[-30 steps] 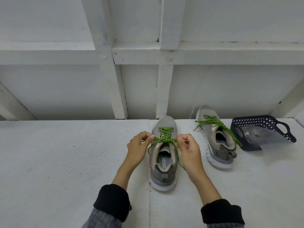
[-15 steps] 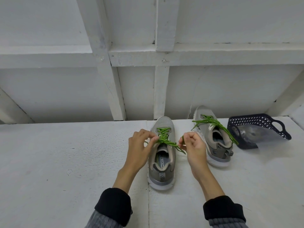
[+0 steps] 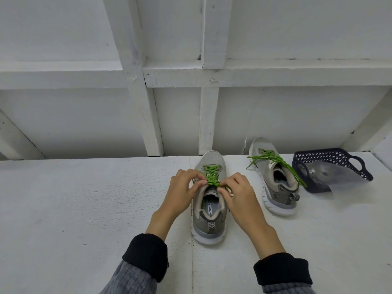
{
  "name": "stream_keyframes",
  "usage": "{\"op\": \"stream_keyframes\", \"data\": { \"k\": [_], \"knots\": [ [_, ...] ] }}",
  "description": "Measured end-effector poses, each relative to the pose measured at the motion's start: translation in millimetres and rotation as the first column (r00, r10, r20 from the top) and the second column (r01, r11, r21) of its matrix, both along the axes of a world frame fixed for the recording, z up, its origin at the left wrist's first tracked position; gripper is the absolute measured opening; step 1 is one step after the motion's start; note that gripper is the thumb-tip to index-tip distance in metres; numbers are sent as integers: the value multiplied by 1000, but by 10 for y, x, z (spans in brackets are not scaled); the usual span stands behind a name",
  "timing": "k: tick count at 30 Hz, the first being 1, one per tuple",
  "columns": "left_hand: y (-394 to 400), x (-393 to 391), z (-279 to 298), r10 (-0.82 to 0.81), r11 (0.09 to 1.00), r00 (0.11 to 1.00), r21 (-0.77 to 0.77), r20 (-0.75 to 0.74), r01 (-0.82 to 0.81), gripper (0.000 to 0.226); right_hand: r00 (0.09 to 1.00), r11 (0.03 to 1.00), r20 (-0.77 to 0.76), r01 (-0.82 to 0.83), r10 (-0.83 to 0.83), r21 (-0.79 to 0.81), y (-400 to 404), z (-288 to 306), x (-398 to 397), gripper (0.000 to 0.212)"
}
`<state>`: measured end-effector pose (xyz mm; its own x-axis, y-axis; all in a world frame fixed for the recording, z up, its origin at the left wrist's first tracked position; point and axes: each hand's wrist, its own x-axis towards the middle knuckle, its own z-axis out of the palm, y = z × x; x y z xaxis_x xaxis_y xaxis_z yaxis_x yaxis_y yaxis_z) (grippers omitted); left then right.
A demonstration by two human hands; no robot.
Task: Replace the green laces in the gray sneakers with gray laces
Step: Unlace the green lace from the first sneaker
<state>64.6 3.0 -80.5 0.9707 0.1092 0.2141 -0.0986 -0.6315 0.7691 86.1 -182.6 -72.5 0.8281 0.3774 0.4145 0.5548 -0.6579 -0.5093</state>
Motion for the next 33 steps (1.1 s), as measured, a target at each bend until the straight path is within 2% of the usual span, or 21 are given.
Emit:
{"op": "stream_keyframes", "data": {
  "k": [6, 10, 13, 15, 17, 19, 20, 22, 24, 26, 28, 30, 33],
  "knots": [
    [-29, 3, 48, -50, 998, 996, 45, -70, 53, 17, 989, 996, 125, 83, -78, -34, 41, -24, -47, 9],
    [-66, -21, -1, -9, 1000, 999, -8, -53, 9, 18, 985, 995, 146, 95, -90, -28, 33, -59, -42, 9],
    [-71, -28, 1, 36, 999, 998, -16, -52, -37, 14, 990, 993, 99, 87, -95, 85, 13, -69, -40, 5],
    [-30, -29, -21, 86, 996, 995, -10, -43, -86, 14, 986, 962, 23, 157, -166, 225, -24, -67, -16, 4],
    [52, -41, -84, 162, 986, 987, -36, -11, -162, 14, 952, 862, -140, 305, -271, 405, -91, -47, 46, 8],
    [193, -63, -178, 288, 955, 958, -73, 4, -287, 15, 867, 681, -371, 493, -332, 542, -206, -26, 133, 9],
    [281, -85, -237, 364, 929, 931, -66, -10, -364, 15, 826, 604, -451, 558, -338, 569, -267, -30, 165, 8],
    [462, -133, -355, 530, 847, 845, -2, -71, -532, 15, 795, 548, -513, 600, -324, 583, -338, -44, 180, 4],
    [597, -161, -424, 633, 774, 760, 129, -148, -620, 14, 802, 572, -512, 586, -307, 574, -318, -28, 134, 4],
    [605, -179, -440, 626, 773, 759, 267, -177, -575, 13, 832, 658, -457, 537, -313, 527, -244, -17, 70, 12],
    [518, -175, -408, 505, 853, 856, 220, -114, -474, 18, 885, 773, -361, 443, -295, 454, -164, -28, 25, 28],
    [377, -150, -314, 292, 953, 956, 81, -8, -291, 23, 933, 858, -269, 334, -241, 390, -83, -52, 5, 39],
    [151, -45, -203, 41, 999, 998, 4, 43, -42, 27, 965, 926, -204, 225, -168, 304, 20, -84, 22, 39]
  ]
}}
